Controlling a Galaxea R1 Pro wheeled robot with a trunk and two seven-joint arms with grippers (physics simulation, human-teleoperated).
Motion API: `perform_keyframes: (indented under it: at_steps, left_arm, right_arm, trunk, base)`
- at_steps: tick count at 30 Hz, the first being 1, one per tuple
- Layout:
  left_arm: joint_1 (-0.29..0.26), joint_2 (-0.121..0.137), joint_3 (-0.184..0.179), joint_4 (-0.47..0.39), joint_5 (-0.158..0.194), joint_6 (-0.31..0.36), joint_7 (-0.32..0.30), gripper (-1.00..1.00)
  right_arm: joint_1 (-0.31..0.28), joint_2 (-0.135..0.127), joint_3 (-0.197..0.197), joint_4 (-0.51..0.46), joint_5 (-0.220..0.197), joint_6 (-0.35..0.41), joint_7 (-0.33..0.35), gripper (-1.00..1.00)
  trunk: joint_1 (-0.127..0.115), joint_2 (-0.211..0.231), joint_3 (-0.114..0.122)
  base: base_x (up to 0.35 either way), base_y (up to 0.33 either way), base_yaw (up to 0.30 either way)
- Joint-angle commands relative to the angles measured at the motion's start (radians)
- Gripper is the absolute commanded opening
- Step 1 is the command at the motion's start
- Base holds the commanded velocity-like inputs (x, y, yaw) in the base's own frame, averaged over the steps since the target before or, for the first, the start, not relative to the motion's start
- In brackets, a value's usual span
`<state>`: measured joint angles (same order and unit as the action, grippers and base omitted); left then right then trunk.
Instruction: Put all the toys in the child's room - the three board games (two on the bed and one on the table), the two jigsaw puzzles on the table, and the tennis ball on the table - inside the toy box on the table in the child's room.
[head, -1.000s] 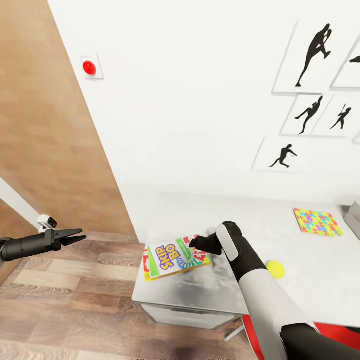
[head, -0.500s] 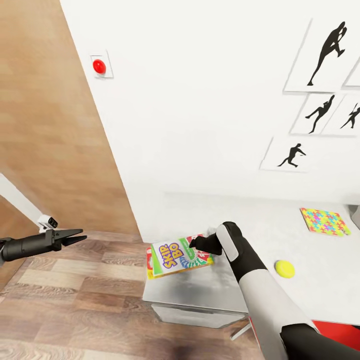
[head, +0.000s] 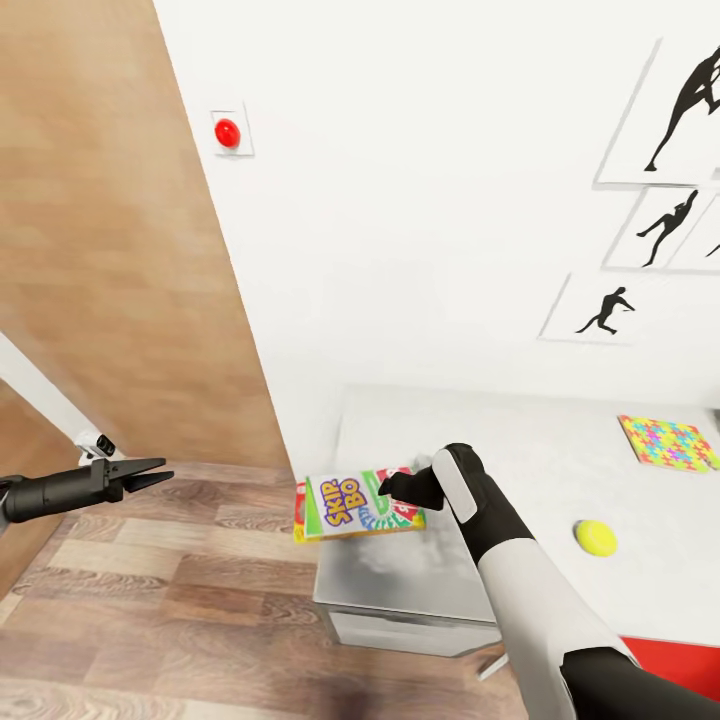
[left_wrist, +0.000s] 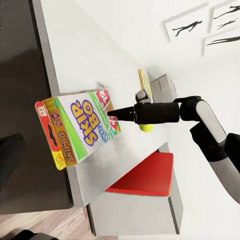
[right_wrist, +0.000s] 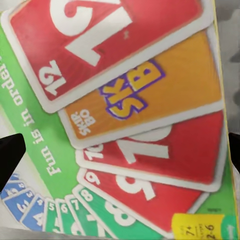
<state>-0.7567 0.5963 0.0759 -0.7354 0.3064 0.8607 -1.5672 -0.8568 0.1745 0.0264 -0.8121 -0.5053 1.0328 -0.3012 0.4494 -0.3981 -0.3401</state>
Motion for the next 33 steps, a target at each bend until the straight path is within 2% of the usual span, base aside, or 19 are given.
perform_keyframes:
  at_steps: [1,14,26,33]
  left_arm:
    - [0.000,0.000,-0.001,0.000,0.000,0.011,-0.004,1.00]
    - [-0.001,-0.001,-0.002,-0.001,0.000,0.011,-0.004,1.00]
    - [-0.001,0.000,-0.002,0.000,0.000,0.010,-0.004,1.00]
    - [0.000,0.000,-0.003,0.000,0.000,0.010,-0.004,1.00]
  right_arm:
    - [-0.001,0.000,0.001,-0.001,-0.012,0.002,-0.010,1.00]
    - [0.000,0.000,0.001,-0.001,-0.011,-0.001,-0.010,1.00]
    - [0.005,0.000,0.001,-0.023,-0.010,0.001,-0.010,1.00]
    - [0.004,0.000,0.002,-0.117,-0.010,0.011,-0.012,1.00]
  trunk:
    - [0.001,-0.002,-0.002]
    - [0.001,-0.002,-0.001]
    - [0.001,-0.002,0.014]
    - [0.001,-0.002,0.025]
  base:
    - [0.000,0.094,0.000]
    - [0.000,0.075,0.000]
    - [0.000,0.004,-0.058]
    - [0.000,0.000,-0.076]
